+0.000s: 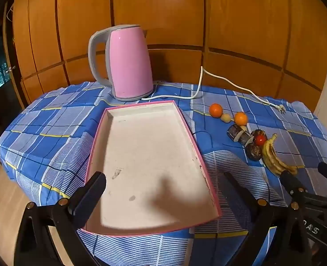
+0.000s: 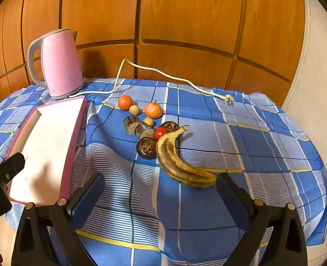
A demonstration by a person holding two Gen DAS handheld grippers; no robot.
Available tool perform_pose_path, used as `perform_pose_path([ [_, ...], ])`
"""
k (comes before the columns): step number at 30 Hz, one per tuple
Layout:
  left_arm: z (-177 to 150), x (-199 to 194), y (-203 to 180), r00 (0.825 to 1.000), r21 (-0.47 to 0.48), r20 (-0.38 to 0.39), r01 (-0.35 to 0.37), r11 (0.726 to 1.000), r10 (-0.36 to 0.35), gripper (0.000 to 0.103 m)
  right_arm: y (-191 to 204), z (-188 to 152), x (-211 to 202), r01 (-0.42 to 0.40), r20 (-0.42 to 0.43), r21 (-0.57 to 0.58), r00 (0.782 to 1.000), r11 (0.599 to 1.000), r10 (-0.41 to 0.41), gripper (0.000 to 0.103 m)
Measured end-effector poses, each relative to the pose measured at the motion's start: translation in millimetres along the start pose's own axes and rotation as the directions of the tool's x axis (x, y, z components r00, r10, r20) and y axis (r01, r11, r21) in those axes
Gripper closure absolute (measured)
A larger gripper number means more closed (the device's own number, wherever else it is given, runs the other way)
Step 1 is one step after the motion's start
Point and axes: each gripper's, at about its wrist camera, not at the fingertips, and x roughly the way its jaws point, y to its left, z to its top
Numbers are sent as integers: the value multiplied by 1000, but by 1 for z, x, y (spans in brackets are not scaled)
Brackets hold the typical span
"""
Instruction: Organize fruits
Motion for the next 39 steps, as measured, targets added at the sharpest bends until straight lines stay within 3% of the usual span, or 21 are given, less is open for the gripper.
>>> perform_pose_path([
  [5,-1,-3,-6,1000,-15,-6,-11,1000,11,0,-1,-3,7,-23,-19,14,1000,1000,23,1],
  [16,-1,-3,3,1000,-28,-17,13,1000,-14,0,4,-2,-12,3,41,-18,999,1000,-3,1],
  [39,-5,0,7,1000,-28,-30,7,1000,-8,0,4,-3,-13,-10,56,-14,998,1000,11,1],
])
